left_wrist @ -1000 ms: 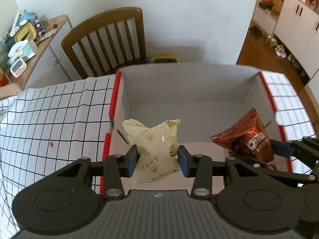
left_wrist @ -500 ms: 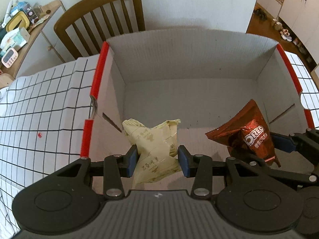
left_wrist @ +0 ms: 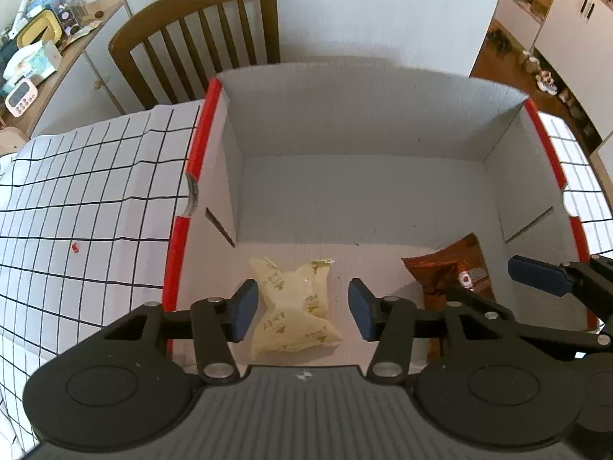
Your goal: Organize snacks
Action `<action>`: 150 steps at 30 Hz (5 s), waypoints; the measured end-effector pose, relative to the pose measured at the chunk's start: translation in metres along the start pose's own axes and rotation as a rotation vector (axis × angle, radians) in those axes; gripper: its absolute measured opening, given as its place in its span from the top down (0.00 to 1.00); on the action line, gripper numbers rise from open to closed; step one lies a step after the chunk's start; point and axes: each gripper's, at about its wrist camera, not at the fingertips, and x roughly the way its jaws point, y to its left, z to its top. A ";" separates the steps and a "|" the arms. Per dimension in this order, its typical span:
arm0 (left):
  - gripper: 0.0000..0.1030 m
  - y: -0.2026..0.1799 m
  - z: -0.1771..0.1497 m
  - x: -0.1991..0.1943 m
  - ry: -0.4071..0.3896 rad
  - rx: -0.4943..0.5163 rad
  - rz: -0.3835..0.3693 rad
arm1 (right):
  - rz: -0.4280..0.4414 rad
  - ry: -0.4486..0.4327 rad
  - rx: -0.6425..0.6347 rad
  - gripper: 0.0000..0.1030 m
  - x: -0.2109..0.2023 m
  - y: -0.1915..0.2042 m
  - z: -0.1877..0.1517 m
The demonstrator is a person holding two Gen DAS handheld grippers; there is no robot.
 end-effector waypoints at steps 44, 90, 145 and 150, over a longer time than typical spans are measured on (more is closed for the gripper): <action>0.45 0.015 -0.110 -0.177 -0.282 0.005 -0.123 | 0.122 -0.265 0.027 0.05 -0.176 0.019 -0.069; 0.14 -0.041 -0.227 -0.086 -0.176 0.180 -0.184 | -0.054 -0.120 0.414 0.01 -0.118 -0.042 -0.208; 0.67 -0.045 -0.218 -0.078 0.005 0.065 -0.261 | 0.053 -0.048 0.515 0.39 -0.113 -0.040 -0.197; 0.67 -0.040 -0.214 -0.102 -0.027 0.049 -0.239 | 0.077 -0.082 0.483 0.39 -0.133 -0.033 -0.192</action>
